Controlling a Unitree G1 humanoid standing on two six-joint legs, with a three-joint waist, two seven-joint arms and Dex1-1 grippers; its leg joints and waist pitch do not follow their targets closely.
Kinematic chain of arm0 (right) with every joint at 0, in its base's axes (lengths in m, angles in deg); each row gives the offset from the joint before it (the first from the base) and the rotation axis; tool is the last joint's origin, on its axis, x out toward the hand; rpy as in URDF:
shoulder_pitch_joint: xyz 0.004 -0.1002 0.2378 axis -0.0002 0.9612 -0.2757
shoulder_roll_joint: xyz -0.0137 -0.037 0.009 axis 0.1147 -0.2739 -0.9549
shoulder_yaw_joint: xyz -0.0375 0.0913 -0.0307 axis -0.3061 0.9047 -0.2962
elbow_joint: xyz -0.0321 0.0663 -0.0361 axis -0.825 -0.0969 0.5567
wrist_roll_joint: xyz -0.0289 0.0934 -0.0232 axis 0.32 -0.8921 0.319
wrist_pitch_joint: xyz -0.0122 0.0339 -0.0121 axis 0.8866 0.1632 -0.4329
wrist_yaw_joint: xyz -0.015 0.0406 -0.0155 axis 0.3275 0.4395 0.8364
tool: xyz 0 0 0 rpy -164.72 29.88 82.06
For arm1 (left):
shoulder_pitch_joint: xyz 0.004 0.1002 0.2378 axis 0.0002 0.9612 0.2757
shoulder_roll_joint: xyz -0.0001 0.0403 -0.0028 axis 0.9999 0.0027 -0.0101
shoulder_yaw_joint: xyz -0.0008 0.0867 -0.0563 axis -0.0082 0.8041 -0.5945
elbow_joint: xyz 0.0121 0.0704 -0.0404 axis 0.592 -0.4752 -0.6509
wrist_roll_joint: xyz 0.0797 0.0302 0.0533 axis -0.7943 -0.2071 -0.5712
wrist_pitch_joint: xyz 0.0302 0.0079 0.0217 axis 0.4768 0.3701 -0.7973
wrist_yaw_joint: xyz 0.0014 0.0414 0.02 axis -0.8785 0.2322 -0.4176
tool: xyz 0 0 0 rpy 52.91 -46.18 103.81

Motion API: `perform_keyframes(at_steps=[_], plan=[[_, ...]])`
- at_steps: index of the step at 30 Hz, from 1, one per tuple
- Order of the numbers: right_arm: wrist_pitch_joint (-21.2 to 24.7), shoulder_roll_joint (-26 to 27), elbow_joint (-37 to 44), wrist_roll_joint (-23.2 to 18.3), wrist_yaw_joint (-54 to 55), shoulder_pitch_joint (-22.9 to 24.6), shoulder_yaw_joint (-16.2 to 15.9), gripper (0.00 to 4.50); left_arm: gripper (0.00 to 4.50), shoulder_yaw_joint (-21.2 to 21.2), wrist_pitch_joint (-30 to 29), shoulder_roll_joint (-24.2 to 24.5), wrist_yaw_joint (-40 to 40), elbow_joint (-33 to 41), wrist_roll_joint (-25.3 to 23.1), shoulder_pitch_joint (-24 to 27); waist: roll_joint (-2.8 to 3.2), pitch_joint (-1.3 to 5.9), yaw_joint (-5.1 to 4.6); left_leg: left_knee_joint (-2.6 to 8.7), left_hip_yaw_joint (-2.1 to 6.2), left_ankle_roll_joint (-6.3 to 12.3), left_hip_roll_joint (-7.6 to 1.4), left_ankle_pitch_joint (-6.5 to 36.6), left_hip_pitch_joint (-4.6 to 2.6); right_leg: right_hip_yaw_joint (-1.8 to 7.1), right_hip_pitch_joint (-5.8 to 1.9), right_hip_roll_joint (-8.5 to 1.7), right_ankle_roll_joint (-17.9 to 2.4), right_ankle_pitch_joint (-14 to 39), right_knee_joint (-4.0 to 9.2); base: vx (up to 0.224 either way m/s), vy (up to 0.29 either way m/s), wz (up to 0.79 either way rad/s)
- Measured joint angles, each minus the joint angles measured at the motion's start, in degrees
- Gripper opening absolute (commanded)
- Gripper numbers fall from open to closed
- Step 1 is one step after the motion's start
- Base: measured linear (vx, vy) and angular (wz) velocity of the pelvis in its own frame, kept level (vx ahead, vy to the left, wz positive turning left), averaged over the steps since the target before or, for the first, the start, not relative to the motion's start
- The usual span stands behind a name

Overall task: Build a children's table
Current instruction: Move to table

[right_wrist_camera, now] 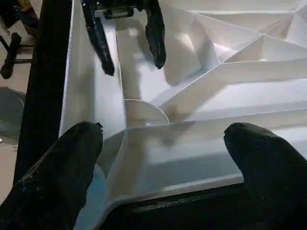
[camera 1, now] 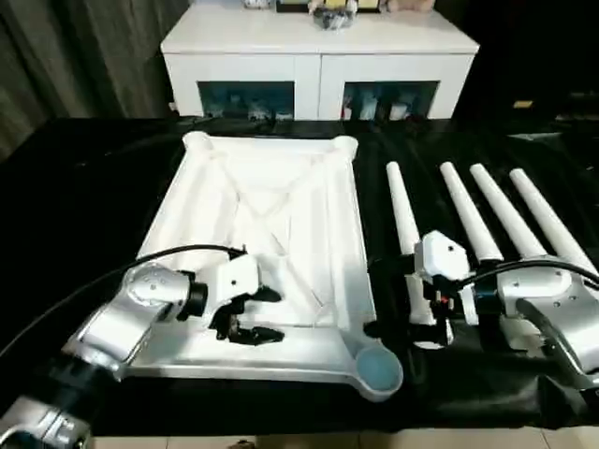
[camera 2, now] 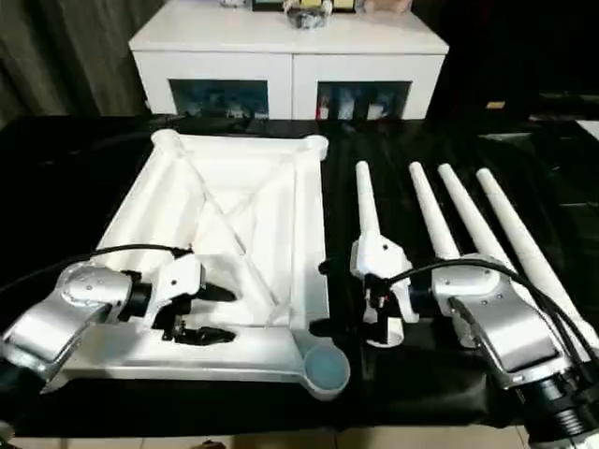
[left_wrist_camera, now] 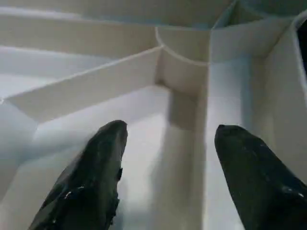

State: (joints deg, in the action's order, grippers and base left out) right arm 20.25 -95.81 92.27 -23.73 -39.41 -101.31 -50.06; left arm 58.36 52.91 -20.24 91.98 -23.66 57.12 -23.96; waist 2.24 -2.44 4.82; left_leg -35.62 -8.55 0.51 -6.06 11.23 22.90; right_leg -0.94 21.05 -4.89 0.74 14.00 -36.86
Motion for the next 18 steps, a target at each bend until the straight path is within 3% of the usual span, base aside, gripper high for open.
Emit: perform_keyframes(at_steps=[3, 12, 13, 16, 18], plan=[[0.00, -0.26, 0.30, 0.00, -0.62, 0.05, -0.28, 4.50, 2.59, 0.69, 0.27, 0.32, 1.04, -1.32, -0.50, -0.95, 0.06, -0.04, 0.26, -0.02, -0.10, 0.06, 0.00, 0.01, 0.02, 0.00, -0.01, -0.05, -0.02, -0.01, 0.06, 0.000, 0.000, 0.00], [-0.01, -0.65, 0.44, 1.00, -1.14, 0.16, -0.83, 4.50, 2.12, 1.78, 1.19, 0.56, 3.15, -3.11, -2.16, -2.09, 0.35, -0.19, 0.34, -0.02, -0.54, 0.08, 0.00, 0.00, 0.00, -0.01, -0.06, -0.36, -0.25, -0.15, 0.03, 0.000, 0.000, 0.00], [-0.01, -0.77, 0.44, 1.00, -1.15, 0.19, -0.83, 4.50, 1.87, 1.83, 1.21, 0.55, 3.27, -3.25, -2.23, -2.11, 0.36, -0.19, 0.33, -0.02, -0.54, 0.08, 0.00, 0.00, 0.00, -0.01, -0.05, -0.36, -0.27, -0.16, 0.03, 0.000, 0.000, 0.00], [-0.02, -0.88, 0.44, 1.02, -1.16, 0.31, -0.86, 4.50, 1.77, 1.91, 1.46, 0.38, 3.45, -4.05, -2.67, -2.65, 0.36, -0.19, 0.35, -0.01, -0.55, 0.08, 0.00, 0.00, 0.00, -0.01, -0.05, -0.36, -0.28, -0.16, 0.03, 0.000, 0.000, 0.00], [-0.01, -0.87, 0.45, 1.04, -1.14, 0.33, -0.94, 4.50, 1.45, 1.91, 1.61, 0.02, 3.12, -4.73, -3.29, -3.22, 0.36, -0.20, 0.37, -0.01, -0.55, 0.08, 0.00, 0.00, 0.00, -0.01, -0.05, -0.36, -0.28, -0.16, 0.03, 0.000, 0.000, 0.00]])
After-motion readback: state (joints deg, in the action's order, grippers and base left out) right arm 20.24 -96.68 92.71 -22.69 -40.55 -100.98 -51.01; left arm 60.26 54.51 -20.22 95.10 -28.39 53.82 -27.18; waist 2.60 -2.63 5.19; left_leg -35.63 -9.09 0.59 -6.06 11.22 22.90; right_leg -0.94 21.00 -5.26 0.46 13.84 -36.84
